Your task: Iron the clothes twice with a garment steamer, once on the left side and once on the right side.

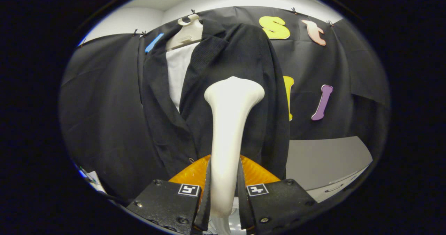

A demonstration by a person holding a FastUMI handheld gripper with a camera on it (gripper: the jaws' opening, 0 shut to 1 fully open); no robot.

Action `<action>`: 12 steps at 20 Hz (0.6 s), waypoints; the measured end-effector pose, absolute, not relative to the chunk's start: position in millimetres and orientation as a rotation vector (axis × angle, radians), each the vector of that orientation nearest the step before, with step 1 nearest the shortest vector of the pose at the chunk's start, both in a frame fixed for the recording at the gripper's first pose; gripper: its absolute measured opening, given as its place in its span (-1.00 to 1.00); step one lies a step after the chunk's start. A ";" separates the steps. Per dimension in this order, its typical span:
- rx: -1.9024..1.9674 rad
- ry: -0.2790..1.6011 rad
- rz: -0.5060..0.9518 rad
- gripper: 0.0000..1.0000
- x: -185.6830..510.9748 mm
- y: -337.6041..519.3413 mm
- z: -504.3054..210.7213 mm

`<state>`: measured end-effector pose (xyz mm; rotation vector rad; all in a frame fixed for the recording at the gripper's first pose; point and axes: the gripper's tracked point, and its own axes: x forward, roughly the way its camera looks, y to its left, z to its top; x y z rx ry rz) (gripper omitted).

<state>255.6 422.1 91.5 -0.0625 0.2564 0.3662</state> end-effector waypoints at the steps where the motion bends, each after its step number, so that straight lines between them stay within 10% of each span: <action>1: -0.067 0.267 0.364 -0.28 254.5 421.3 84.3; 12: -0.074 0.393 0.340 -0.28 239.0 405.0 6.7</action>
